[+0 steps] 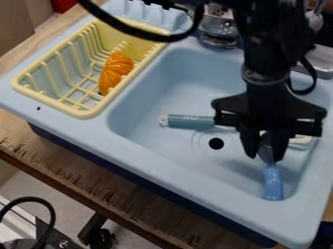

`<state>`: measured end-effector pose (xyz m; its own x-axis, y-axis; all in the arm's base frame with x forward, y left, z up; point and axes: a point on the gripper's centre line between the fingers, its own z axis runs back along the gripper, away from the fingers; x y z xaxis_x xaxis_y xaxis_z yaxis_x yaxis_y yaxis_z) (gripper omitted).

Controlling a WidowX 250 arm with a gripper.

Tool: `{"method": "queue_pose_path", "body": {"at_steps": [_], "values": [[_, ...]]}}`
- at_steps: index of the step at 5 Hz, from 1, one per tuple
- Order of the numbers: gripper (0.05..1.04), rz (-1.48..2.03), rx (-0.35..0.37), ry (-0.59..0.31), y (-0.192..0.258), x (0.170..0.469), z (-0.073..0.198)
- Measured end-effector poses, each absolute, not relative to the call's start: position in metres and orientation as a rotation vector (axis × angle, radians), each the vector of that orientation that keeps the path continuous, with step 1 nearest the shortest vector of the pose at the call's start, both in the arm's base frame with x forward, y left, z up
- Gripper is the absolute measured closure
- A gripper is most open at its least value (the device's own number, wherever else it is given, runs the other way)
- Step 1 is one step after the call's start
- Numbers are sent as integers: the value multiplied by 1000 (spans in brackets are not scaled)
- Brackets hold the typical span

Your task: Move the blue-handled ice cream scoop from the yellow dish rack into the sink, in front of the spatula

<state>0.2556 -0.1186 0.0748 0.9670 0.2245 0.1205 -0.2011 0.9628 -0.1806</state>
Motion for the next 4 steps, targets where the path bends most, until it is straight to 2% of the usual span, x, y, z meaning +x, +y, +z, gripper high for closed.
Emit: {"method": "queue_pose_path", "body": {"at_steps": [1, 3, 4], "values": [[736, 194, -193, -132, -124, 253, 73], [164, 177, -215, -85, -120, 251, 70], [78, 164, -264, -85, -114, 250, 78]]}}
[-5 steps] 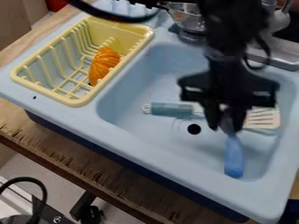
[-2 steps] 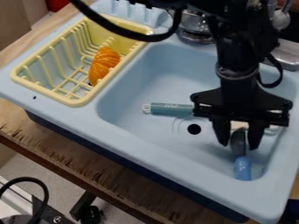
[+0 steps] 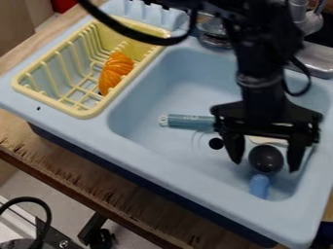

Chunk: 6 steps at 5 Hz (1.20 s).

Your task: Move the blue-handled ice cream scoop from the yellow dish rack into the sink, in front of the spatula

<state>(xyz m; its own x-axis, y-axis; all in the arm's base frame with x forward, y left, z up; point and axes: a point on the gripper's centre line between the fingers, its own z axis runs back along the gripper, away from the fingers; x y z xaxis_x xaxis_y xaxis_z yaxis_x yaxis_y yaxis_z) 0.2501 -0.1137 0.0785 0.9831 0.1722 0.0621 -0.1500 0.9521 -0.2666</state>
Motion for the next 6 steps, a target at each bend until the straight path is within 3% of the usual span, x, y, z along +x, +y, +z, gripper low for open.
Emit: {"method": "queue_pose_path", "body": {"at_steps": [2, 3, 4, 5, 6], "values": [[83, 193, -311, -96, -93, 247, 107], [83, 214, -256, -147, -70, 249, 119], [83, 217, -140, -227, -41, 254, 122], [83, 194, -2, -227, -11, 257, 129], [83, 154, 41, -259, 8, 263, 132]]}}
